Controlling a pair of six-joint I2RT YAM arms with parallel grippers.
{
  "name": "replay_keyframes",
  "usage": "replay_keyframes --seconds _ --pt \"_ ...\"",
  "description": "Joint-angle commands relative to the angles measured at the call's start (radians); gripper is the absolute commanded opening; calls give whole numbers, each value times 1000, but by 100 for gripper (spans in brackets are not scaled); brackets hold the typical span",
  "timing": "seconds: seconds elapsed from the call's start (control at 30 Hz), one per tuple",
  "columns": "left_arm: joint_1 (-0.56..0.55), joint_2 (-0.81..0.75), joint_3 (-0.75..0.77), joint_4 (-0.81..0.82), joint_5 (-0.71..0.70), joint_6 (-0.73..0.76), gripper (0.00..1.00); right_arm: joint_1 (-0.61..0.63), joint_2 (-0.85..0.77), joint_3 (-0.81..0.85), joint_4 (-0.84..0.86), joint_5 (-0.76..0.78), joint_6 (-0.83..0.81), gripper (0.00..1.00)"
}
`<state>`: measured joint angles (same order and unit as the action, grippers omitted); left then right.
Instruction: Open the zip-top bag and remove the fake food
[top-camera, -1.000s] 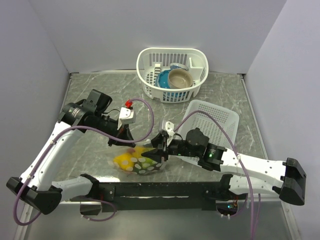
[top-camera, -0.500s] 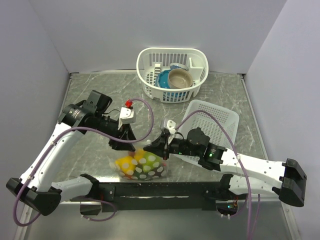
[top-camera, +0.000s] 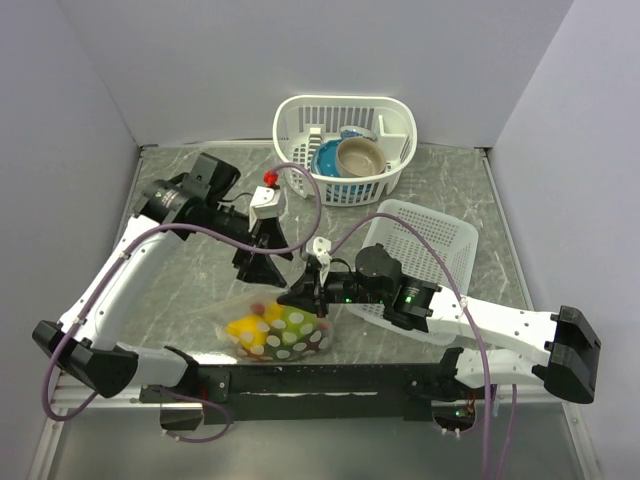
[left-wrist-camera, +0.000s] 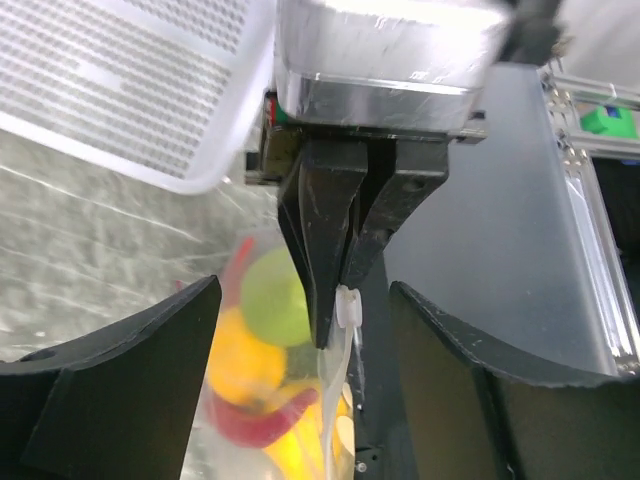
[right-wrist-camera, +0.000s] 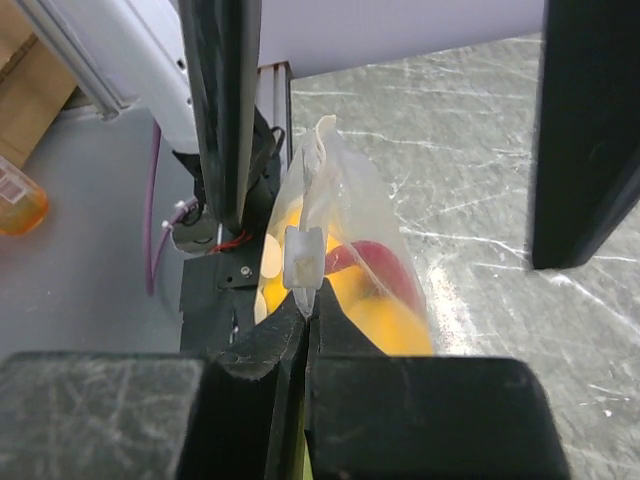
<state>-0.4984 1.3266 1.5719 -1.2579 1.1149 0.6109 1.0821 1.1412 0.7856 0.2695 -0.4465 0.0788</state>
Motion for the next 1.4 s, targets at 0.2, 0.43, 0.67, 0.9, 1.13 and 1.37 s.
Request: replay_keyframes --seconds 0.2,0.43,0.67,0.9,1.13,1.37 --pt "-57 -47 -47 45 -20 -48 58 -2 -14 44 7 -20 -22 0" --pt "-77 -29 -42 8 -63 -10 25 -4 -24 32 13 0 -22 0" --pt "-81 -35 -53 -18 -61 13 36 -5 -27 38 -4 6 -31 0" --pt "-81 -40 -61 -44 -76 36 19 -8 -24 44 0 6 -28 0" --pt "-81 -70 -72 -2 -112 26 4 -7 -34 43 -10 6 -27 0" --pt "-81 -92 -79 -32 -173 55 2 -22 -99 32 -35 92 -47 0"
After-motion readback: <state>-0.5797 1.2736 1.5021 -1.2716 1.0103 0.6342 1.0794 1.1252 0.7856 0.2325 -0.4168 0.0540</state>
